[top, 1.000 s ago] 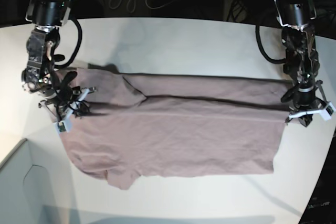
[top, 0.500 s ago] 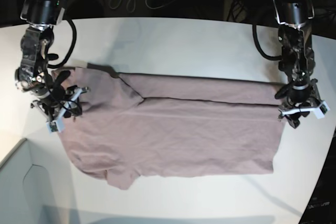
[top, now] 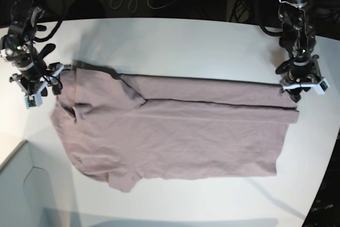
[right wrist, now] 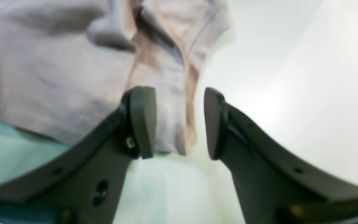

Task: Layout the t-shirt on the table in an organized manner, then fold the t-shirt properly
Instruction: 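Open both grippers and release the folded shoulder edge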

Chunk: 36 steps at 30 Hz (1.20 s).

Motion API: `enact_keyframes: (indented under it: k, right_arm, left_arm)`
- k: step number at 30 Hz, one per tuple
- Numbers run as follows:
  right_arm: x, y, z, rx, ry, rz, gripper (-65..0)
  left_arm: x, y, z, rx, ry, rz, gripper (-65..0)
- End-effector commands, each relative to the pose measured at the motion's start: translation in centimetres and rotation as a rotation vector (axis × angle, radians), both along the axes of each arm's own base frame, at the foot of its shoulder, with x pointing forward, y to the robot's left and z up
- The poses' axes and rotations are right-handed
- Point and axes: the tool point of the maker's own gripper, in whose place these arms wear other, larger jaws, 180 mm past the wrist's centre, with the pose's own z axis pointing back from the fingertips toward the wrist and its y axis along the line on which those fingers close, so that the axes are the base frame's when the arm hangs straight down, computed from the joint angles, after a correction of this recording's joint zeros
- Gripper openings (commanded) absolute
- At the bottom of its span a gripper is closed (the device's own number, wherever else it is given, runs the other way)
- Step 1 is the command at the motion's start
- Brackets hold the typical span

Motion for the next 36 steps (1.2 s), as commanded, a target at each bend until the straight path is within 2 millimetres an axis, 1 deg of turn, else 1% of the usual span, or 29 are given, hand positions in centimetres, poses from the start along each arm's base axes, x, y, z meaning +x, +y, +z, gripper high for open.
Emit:
enact_keyframes:
  k: [1, 4, 6, 8, 11, 13, 15, 17, 19, 20, 21, 23, 24, 27, 31, 32, 34, 36]
  right_arm:
    - [0.7, -0.9, 1.5, -0.012, -0.055, -0.011, -39.3]
    - [0.0, -1.2, 0.9, -0.011, -0.036, -0.018, -37.3]
    - [-0.2, -1.2, 0.8, -0.011, -0.032, -0.018, -34.8]
    - [-0.2, -1.2, 0.8, -0.011, -0.032, -0.018, -33.5]
    - [-0.1, -1.2, 0.9, -0.013, -0.034, -0.018, -33.1]
    - [0.1, -1.3, 1.0, -0.014, -0.037, -0.018, -33.1]
    - [0.1, -1.3, 1.1, -0.014, -0.039, -0.018, -33.1]
    - [0.1, -1.2, 1.0, -0.013, -0.038, -0.015, -33.0]
    - [0.1, -1.0, 0.9, -0.011, -0.035, -0.011, -32.9]
    - [-0.1, -1.0, 0.3, -0.003, -0.02, -0.015, -32.9]
    - [-0.3, -1.0, -0.2, 0.007, -0.006, -0.019, -32.9]
    - [0.3, -1.1, -1.3, 0.04, 0.012, -0.036, -32.9]
    - [0.3, -1.0, -2.3, 0.061, 0.035, -0.046, -33.0]
    - [-0.4, -2.0, -4.4, 0.081, 0.099, -0.062, -33.3]
    - [-1.0, -2.0, -5.7, 0.099, 0.137, -0.071, -34.1]
    - [-1.2, -2.1, -5.8, 0.098, 0.141, -0.072, -35.5]
    - [-1.4, -2.1, -6.0, 0.098, 0.149, -0.071, -40.3]
    - [-2.6, -2.1, -6.6, 0.097, 0.175, -0.072, -47.9]
  left_arm:
    - [0.7, 0.9, 1.0, 0.023, -0.031, 0.009, -34.3]
    - [-0.1, 0.9, -0.5, 0.007, 0.009, 0.017, -34.3]
    - [0.5, 1.0, -0.7, -0.001, 0.012, 0.023, -34.3]
    - [0.7, 0.9, -1.2, -0.007, 0.024, 0.025, -34.4]
    - [0.6, 0.8, -1.6, -0.012, 0.038, 0.022, -34.9]
    - [0.7, 0.7, -1.5, -0.013, 0.035, 0.02, -37.0]
    - [0.8, 0.7, -1.4, -0.012, 0.032, 0.02, -44.1]
    - [1.3, 0.7, -1.2, -0.014, 0.023, 0.019, -53.6]
    - [1.4, 0.8, -1.1, -0.017, 0.021, 0.026, -63.6]
    - [1.5, 0.7, -1.2, -0.017, 0.022, 0.023, -65.0]
    - [1.4, 0.7, -1.2, -0.017, 0.023, 0.023, -65.0]
    - [1.4, 0.7, -1.2, -0.019, 0.022, 0.024, -64.3]
    - [1.3, 0.7, -1.3, -0.019, 0.024, 0.024, -65.0]
    - [1.1, 0.7, -1.4, -0.02, 0.026, 0.025, -64.9]
    - [1.0, 0.9, -1.4, -0.02, 0.027, 0.029, -64.9]
    - [0.9, 0.9, -1.4, -0.02, 0.028, 0.029, -64.9]
    - [0.3, 0.9, -1.7, -0.017, 0.038, 0.029, -64.9]
    - [-0.3, 0.9, -2.0, -0.017, 0.049, 0.029, -64.9]
